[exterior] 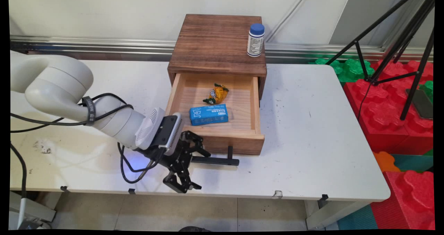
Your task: Open the drawer
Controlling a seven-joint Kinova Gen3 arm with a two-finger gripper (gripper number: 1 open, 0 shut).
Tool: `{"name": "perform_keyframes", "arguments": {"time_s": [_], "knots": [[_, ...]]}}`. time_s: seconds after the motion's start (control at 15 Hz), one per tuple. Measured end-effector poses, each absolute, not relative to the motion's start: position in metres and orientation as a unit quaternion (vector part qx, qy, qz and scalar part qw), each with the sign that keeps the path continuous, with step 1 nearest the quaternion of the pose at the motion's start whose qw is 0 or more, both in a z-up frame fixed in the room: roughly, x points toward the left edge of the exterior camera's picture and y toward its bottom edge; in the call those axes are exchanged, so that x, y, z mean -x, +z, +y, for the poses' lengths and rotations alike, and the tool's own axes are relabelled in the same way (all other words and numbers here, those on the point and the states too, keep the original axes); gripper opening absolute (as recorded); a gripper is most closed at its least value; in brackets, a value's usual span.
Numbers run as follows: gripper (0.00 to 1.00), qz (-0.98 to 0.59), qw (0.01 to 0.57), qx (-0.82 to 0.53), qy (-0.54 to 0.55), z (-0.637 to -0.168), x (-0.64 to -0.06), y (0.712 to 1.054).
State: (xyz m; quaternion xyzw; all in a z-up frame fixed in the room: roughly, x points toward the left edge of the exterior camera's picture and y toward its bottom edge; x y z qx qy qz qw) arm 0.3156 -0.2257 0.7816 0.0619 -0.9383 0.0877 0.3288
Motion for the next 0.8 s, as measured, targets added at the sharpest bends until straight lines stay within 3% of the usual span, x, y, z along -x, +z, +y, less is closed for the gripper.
{"name": "perform_keyframes", "arguments": {"time_s": [0.8], "knots": [[1.0,-0.938,0.332,-0.05,0.087,-0.208,-0.309,0.785]]}}
